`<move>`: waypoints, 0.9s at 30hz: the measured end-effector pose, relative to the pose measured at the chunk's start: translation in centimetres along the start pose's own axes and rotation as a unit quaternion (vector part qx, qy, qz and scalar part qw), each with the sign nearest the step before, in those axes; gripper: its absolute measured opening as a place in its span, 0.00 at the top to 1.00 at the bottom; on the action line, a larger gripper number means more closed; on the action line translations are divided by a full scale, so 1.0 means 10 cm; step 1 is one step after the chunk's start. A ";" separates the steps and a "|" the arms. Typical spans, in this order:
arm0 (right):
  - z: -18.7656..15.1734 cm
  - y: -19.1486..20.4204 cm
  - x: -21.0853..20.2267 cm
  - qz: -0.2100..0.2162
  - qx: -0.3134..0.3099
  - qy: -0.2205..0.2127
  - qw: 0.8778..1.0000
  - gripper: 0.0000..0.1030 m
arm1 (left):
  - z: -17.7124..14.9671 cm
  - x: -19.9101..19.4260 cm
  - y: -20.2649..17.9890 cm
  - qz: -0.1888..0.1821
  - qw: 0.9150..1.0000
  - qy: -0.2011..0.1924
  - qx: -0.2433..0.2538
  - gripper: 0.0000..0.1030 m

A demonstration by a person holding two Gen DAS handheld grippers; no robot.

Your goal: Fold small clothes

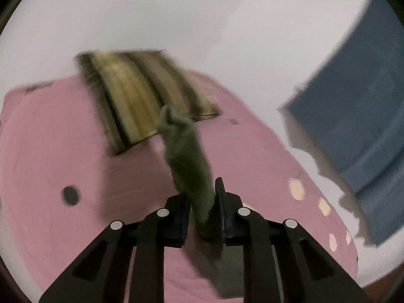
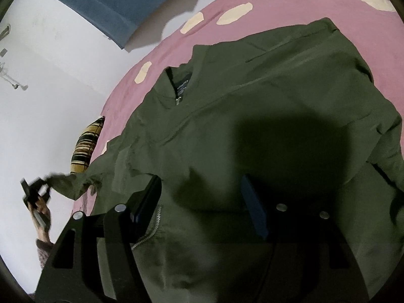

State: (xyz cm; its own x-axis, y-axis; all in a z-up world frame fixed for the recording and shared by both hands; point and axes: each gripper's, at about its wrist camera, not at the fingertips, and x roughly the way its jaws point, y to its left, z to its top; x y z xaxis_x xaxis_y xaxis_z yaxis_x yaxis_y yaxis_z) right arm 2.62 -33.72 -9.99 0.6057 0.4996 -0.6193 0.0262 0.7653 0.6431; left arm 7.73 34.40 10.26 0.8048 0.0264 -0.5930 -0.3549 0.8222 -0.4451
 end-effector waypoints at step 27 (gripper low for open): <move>0.02 -0.49 -0.40 0.026 0.054 -0.015 0.998 0.35 | -3.45 0.61 -3.85 -0.191 0.883 0.191 0.384 0.72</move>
State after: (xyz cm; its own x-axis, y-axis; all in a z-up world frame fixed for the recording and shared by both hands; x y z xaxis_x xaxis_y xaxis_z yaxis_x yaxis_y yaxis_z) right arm 0.25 -39.55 -10.59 0.6321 0.5240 -0.5708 0.0784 0.6897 0.7199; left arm 9.91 -16.76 0.61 0.5247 -0.4088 -0.7467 0.4525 0.8769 -0.1621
